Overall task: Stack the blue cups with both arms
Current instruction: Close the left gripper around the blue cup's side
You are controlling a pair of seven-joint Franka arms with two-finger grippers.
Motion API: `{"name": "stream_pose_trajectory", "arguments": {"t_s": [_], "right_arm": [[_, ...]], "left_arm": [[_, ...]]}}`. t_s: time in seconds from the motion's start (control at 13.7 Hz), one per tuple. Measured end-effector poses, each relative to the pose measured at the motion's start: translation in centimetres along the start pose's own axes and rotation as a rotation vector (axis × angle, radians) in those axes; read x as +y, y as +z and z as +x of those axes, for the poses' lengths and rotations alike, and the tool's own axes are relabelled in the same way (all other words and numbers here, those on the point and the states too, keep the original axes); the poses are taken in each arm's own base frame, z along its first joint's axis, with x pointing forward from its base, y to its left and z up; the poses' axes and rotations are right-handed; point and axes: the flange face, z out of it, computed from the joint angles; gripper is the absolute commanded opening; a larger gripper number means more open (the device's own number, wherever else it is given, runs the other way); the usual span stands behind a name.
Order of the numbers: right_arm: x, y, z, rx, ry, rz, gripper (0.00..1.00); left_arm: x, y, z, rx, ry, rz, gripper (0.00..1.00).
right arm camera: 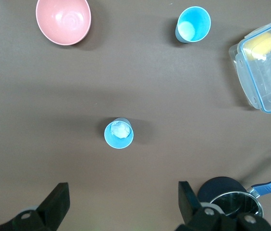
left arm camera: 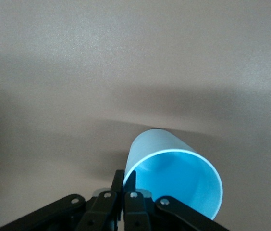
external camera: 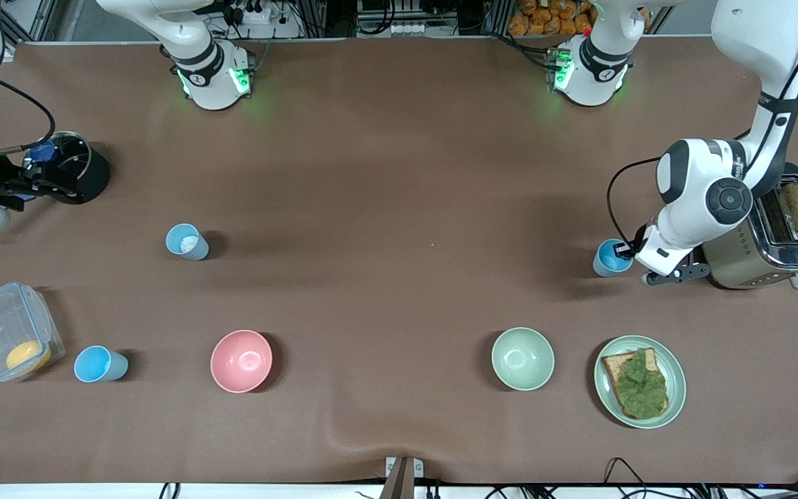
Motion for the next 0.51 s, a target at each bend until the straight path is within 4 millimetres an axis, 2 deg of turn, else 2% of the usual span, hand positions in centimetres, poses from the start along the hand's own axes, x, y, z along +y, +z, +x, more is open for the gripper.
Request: {"name": "stream_pose_trajectory", "arguments": {"t_s": [0.51], "right_arm": [[-0.66,0.16,0.17,0.002,-0.012,-0.001,1.00]], "left_arm": [[0.23,-0.71,0.56,0.020,0.002,-0.005,0.00]]}}
